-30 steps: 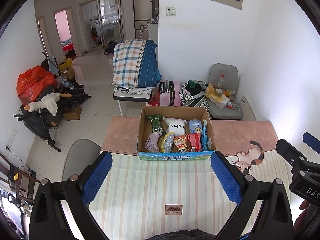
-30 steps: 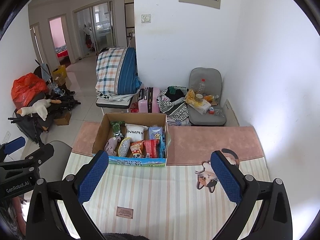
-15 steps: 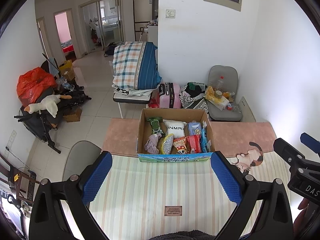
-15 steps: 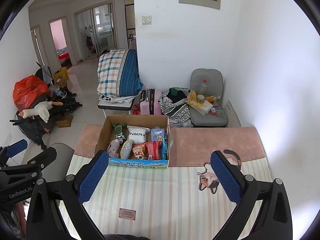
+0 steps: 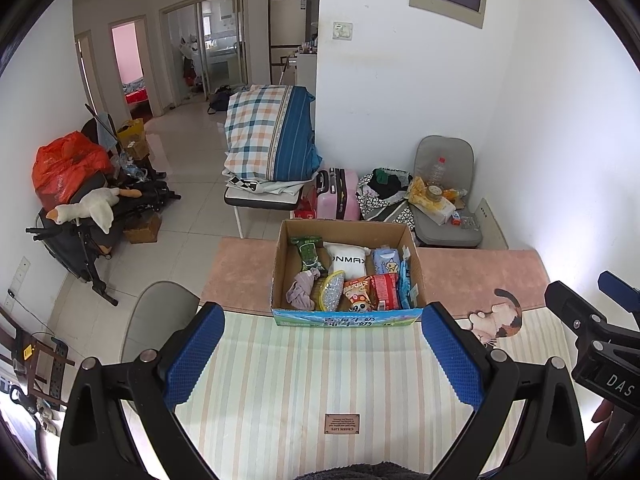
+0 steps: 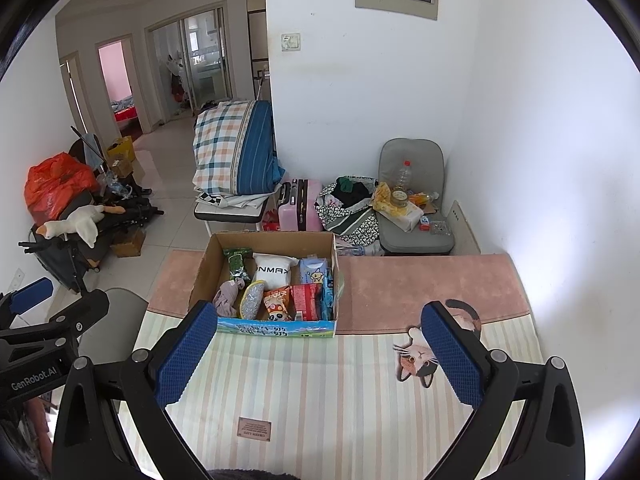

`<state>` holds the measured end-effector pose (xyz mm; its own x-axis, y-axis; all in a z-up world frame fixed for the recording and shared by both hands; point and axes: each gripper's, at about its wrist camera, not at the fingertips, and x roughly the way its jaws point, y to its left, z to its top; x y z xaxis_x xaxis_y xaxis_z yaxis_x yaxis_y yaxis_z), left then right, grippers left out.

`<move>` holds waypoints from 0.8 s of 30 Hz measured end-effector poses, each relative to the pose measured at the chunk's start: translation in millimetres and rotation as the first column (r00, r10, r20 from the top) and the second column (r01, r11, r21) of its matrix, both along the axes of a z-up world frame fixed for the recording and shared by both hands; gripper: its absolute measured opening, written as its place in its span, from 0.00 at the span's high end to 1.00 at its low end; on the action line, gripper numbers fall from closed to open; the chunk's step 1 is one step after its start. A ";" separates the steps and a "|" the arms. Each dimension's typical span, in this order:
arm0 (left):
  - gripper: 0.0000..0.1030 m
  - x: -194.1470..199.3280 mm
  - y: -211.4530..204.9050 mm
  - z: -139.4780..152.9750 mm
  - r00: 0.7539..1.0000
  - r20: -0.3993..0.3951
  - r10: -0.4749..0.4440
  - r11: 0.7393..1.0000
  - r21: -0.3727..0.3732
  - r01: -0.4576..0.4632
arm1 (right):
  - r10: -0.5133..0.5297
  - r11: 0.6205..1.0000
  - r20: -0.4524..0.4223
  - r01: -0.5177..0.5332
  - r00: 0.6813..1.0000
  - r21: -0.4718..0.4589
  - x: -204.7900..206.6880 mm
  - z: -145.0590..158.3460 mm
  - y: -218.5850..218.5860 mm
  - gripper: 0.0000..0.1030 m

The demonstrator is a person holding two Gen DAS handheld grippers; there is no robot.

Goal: Organize soft objects

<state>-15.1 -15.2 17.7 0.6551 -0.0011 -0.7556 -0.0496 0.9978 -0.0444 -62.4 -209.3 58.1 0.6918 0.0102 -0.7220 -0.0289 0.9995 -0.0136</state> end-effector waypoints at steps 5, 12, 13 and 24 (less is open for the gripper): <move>0.02 -1.2 -0.4 -0.4 1.000 0.000 0.006 1.000 0.000 -0.006 | 0.001 1.000 0.001 -0.001 1.000 -0.001 -0.8 0.1 0.3 0.00; 0.02 -2.6 0.7 -0.9 1.000 0.002 0.007 1.000 0.000 -0.007 | 0.002 1.000 0.001 -0.002 1.000 0.006 -0.5 0.8 -1.6 0.00; 0.02 -2.0 0.2 -0.5 1.000 0.003 0.006 1.000 0.000 -0.006 | 0.002 1.000 0.000 -0.002 1.000 0.007 -0.8 2.4 -1.8 0.00; 0.02 -3.3 1.1 -1.1 1.000 0.002 0.011 1.000 0.003 -0.011 | 0.000 1.000 0.004 0.000 1.000 0.001 -0.1 3.7 -2.0 0.00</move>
